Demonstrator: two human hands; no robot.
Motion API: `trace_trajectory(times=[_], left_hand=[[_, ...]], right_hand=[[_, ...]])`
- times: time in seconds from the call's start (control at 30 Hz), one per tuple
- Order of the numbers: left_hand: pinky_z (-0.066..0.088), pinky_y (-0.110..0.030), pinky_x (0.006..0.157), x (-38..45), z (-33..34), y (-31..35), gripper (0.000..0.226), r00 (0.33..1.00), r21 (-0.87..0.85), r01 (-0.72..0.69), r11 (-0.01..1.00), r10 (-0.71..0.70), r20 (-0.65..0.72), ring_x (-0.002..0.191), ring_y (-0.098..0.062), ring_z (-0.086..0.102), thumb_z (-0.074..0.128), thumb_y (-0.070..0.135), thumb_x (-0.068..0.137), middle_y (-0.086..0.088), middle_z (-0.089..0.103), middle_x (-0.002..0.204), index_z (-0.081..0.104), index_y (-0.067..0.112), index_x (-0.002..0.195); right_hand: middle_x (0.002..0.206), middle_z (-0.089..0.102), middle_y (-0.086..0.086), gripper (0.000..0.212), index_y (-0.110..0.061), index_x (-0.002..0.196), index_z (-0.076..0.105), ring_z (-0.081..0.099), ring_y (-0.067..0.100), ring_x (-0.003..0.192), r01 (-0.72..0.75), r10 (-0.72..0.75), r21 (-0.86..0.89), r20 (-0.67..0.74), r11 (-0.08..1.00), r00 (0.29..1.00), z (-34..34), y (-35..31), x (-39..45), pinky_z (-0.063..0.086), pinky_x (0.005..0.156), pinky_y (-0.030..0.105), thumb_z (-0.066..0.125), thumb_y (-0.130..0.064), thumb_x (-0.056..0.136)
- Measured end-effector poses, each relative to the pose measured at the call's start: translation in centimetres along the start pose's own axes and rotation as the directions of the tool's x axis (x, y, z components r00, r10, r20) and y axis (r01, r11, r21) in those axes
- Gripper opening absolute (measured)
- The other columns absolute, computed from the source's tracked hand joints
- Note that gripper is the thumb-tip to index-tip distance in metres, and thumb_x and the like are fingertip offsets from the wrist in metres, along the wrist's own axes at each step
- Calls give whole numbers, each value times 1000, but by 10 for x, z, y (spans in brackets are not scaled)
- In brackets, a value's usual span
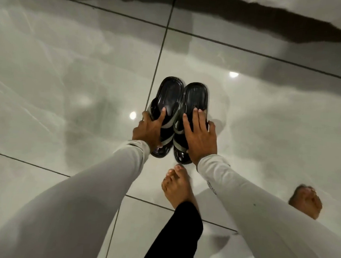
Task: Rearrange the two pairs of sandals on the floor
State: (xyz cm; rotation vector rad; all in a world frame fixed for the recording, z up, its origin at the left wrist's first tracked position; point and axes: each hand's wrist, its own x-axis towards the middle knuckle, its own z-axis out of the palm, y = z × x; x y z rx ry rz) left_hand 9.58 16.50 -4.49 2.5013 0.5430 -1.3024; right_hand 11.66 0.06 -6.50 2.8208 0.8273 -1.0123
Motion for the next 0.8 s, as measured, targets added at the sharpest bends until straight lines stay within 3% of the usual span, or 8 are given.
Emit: trace_trajectory(times=[0.33,0.57,0.7,0.8], left_hand=[[51,-50,93,32,-35,37,119,995,106,-4,994,14,-96,122,-38,53,87,44,70,-20,34,141,6,38,158],[50,-52,95,51,-65,60,118,996,125,2,992,9,-89,118,-40,56,88,42,69,-19,34,140,9,40,157],[49,-56,100,24,-69,70,122,997,124,34,992,-25,-74,125,-45,52,88,43,69,-24,22,153,4,38,158],[41,-59,108,-21,-75,79,112,981,161,-36,986,65,-182,139,-47,36,76,55,76,-26,12,161,5,32,159]], right_hand=[[164,17,23,73,-12,159,15,19,39,152,-65,62,-65,-51,996,997,-29,33,38,32,113,54,53,-29,98],[161,23,24,93,-13,158,17,24,39,150,-105,102,-62,-41,993,994,-52,56,59,32,113,53,71,-35,86],[163,17,26,105,-13,159,14,21,40,151,-94,94,-25,10,995,996,-74,58,34,31,115,54,77,-38,79],[164,16,26,103,-13,159,15,20,40,152,-126,126,3,2,992,992,-102,64,-1,32,115,55,78,-33,80]])
